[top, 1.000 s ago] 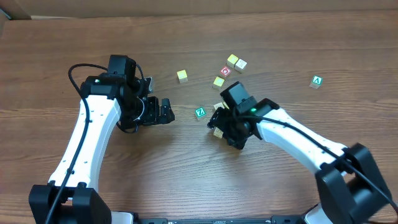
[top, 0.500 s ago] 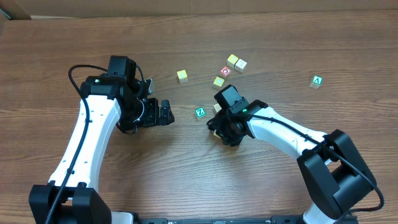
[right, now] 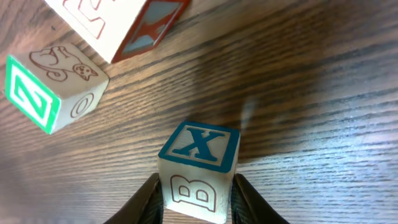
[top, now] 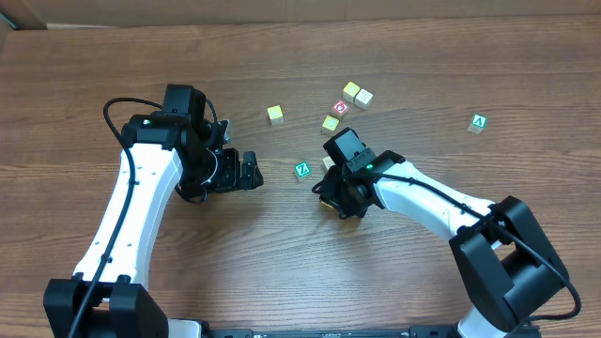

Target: Flip 4 blocks

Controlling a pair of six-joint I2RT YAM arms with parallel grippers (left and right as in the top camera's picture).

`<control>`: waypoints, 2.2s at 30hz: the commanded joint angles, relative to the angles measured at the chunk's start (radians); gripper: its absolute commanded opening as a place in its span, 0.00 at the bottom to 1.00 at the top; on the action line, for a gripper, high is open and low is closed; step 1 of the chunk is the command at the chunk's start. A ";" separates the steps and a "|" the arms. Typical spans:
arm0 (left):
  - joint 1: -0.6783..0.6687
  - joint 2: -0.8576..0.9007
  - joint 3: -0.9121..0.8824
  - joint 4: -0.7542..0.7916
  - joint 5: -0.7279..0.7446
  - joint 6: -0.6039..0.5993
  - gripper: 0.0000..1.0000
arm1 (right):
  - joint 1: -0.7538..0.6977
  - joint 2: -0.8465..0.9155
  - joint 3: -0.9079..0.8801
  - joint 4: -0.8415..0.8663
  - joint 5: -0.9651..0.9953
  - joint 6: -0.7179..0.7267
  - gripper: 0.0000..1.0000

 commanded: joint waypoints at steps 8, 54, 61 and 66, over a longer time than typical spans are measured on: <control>-0.005 0.004 0.020 -0.004 -0.003 0.009 1.00 | 0.005 -0.018 0.035 -0.156 0.035 -0.219 0.24; -0.005 0.005 0.020 -0.014 -0.003 0.009 1.00 | 0.046 -0.185 -0.160 -0.392 0.186 -0.194 0.31; -0.005 0.005 0.019 -0.013 -0.003 0.009 1.00 | 0.060 -0.185 -0.160 -0.387 0.171 -0.318 0.34; -0.005 0.006 0.019 -0.013 -0.003 0.009 1.00 | 0.062 -0.185 -0.162 -0.388 0.119 -0.393 0.40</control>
